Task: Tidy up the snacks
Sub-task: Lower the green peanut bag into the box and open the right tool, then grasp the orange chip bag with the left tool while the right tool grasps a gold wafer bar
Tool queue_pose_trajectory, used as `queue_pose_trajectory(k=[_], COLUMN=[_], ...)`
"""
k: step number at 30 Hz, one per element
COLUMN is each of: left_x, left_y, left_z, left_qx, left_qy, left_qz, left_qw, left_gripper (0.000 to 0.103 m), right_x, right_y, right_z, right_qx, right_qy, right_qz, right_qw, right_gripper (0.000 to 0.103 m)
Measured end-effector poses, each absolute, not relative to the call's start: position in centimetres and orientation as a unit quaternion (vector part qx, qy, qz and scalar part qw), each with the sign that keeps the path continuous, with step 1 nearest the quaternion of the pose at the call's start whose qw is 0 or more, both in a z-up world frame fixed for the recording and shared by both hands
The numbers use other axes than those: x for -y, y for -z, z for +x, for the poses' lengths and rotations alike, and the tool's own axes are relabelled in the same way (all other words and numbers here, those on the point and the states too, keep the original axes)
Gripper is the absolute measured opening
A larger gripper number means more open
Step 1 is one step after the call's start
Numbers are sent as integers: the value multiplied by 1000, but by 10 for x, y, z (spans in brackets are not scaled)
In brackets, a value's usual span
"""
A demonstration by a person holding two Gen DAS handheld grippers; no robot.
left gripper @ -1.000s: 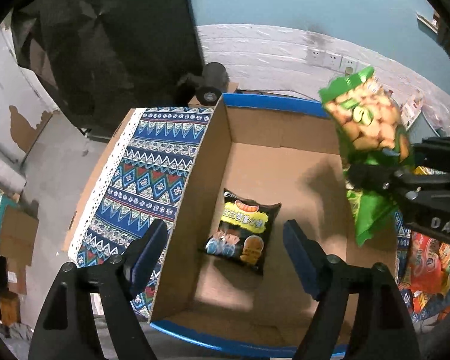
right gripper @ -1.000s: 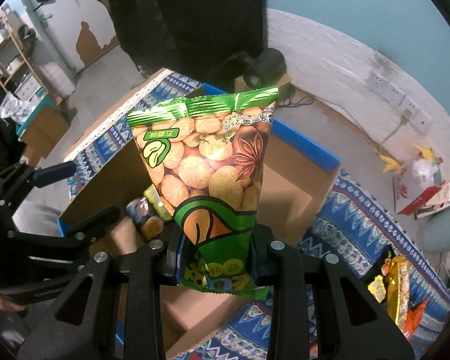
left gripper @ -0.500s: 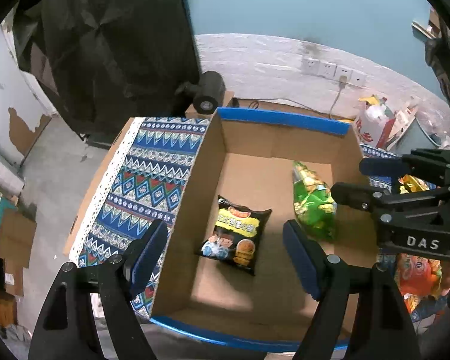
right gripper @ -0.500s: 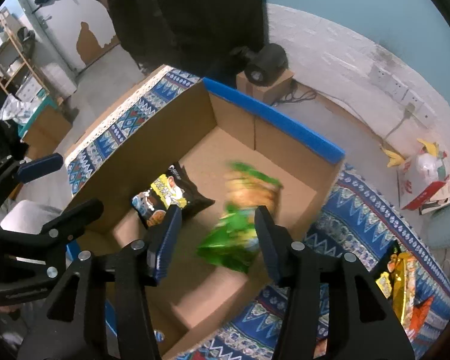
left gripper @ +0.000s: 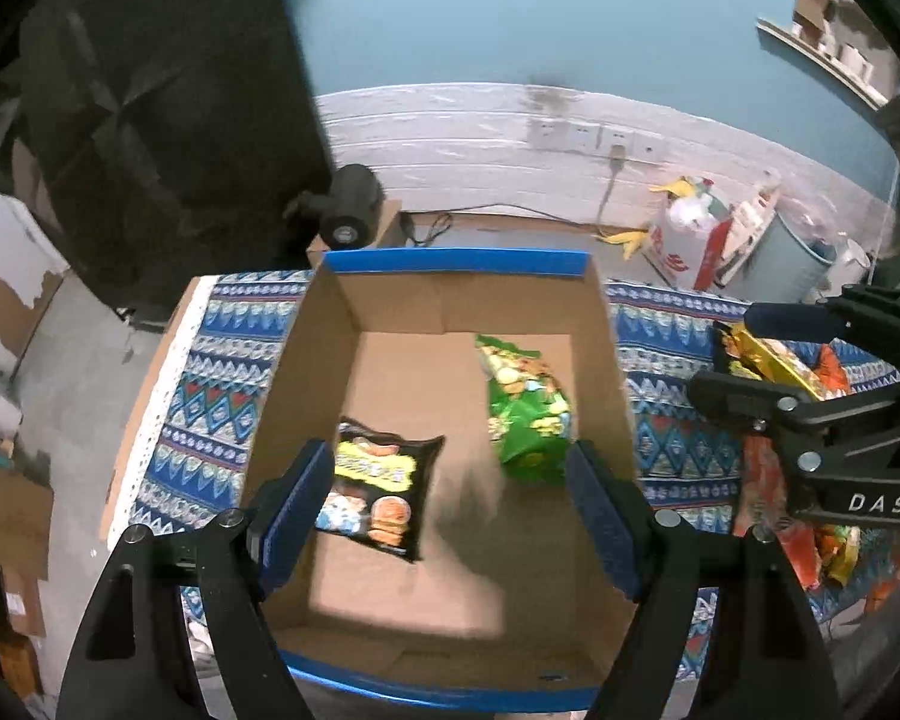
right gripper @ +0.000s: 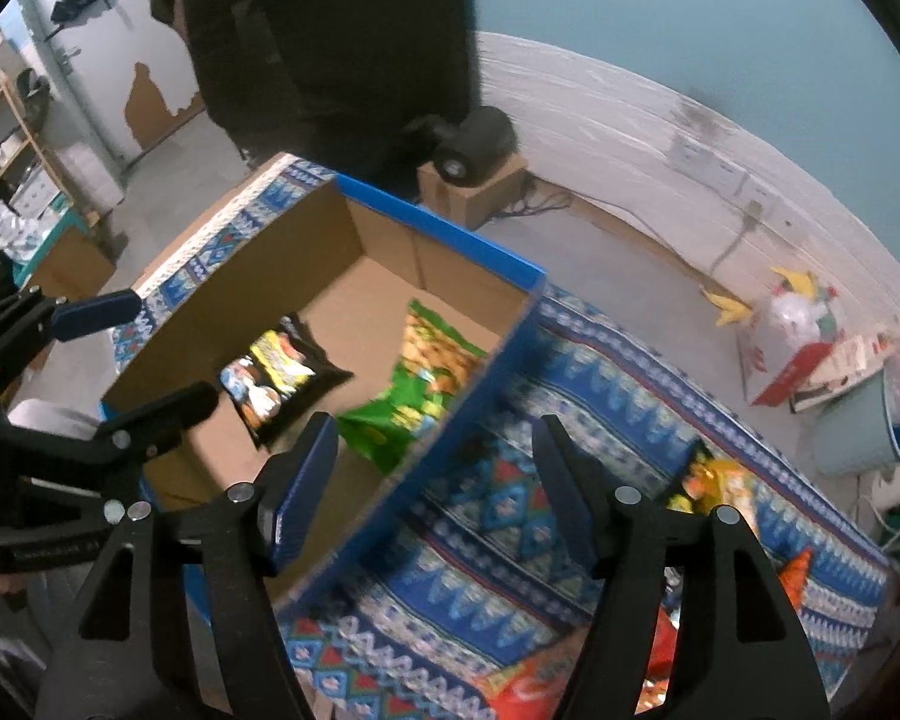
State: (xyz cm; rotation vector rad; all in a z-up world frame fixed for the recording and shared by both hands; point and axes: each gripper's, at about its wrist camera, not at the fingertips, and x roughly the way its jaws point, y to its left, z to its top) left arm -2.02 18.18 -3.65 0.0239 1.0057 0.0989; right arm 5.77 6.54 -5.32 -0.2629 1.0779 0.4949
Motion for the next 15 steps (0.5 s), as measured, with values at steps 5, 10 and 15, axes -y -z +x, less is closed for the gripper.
queue_pose_trajectory(k=[5, 10, 15], left_x=[-154, -123, -90], left_y=[39, 42, 43], left_z=[-15, -9, -3], left_qx=[-485, -495, -498], left_qy=[-25, 12, 35], left_qz=[26, 29, 48], left_qw=[874, 868, 865], left_gripper=[81, 81, 81], right_x=[-29, 13, 52], right_y=[48, 43, 41], right_z=[51, 42, 31], right_qx=[-505, -506, -510], right_qy=[-204, -176, -152], right_qz=[-125, -118, -109], right_qw=[830, 836, 839], right_gripper=[67, 67, 67])
